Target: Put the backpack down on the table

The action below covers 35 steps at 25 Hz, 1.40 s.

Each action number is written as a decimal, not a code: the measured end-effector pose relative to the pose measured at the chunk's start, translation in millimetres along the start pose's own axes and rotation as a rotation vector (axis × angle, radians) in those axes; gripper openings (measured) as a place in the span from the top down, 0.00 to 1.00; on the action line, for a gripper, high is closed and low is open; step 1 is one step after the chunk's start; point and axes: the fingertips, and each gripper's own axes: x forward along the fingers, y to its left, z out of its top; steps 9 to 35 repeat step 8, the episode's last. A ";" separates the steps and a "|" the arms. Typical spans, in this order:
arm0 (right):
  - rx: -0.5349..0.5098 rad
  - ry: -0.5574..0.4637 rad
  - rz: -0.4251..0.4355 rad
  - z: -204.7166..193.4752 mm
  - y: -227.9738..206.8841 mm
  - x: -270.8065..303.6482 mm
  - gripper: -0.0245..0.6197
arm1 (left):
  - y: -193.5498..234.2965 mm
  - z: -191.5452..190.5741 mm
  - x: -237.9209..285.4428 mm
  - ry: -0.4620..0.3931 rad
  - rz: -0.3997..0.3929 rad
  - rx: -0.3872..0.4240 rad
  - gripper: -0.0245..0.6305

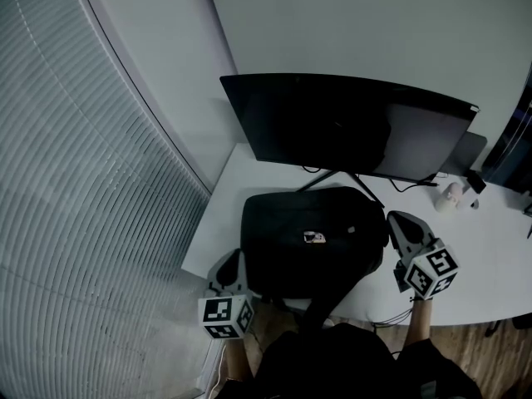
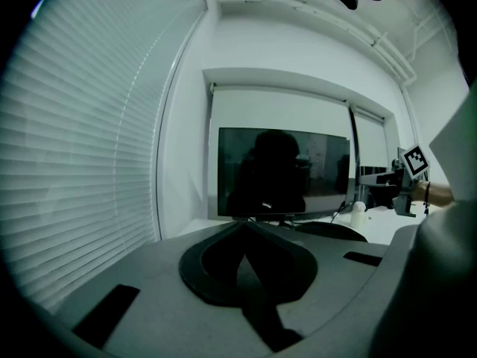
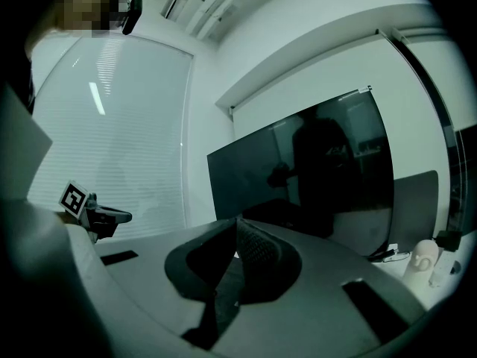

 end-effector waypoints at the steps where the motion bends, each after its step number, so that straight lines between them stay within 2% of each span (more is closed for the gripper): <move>1: -0.005 0.002 -0.001 1.1 0.4 -0.2 0.94 | -0.4 -0.1 0.1 0.003 -0.001 0.001 0.94; 35: -0.031 0.012 -0.003 1.1 5.6 0.5 0.94 | 0.5 -4.2 -0.4 0.017 -0.003 0.014 0.94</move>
